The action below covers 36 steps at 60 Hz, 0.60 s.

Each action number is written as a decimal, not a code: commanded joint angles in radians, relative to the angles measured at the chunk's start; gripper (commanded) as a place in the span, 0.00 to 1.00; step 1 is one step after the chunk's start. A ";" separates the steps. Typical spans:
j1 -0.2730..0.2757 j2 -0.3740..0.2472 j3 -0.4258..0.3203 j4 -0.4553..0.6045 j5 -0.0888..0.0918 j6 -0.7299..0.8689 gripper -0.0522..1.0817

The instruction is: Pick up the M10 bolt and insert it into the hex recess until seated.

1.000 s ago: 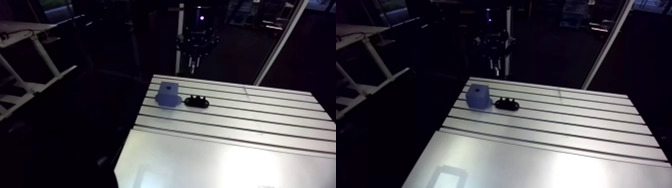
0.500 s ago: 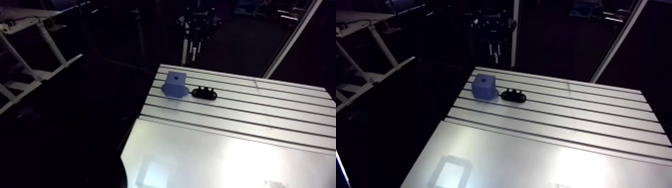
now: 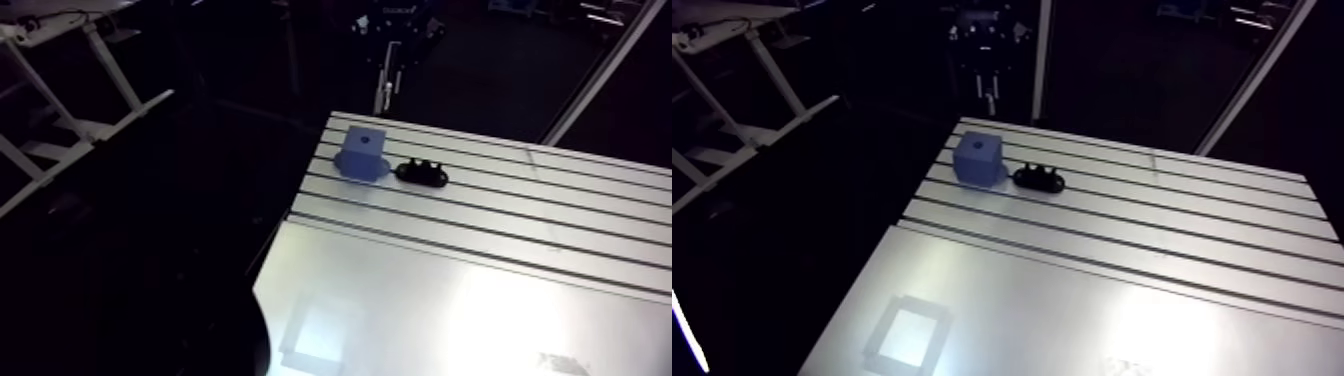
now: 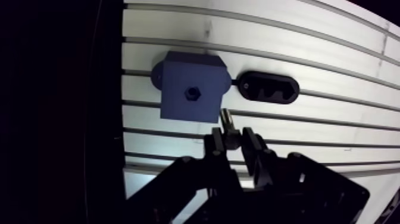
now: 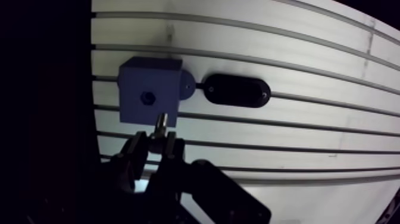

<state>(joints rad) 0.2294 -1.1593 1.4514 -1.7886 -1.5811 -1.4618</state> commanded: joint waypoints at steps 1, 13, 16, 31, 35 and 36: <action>0.028 0.040 -0.049 0.044 -0.001 0.008 0.67; 0.030 0.066 -0.080 0.065 0.000 0.011 0.67; 0.030 0.072 -0.085 0.067 -0.001 0.025 0.68; 0.028 0.079 -0.084 0.058 0.002 0.068 0.68; 0.028 0.080 -0.082 0.056 0.002 0.075 0.68; 0.028 0.080 -0.082 0.056 0.002 0.075 0.68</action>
<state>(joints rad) 0.2577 -1.0853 1.3695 -1.7298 -1.5805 -1.4088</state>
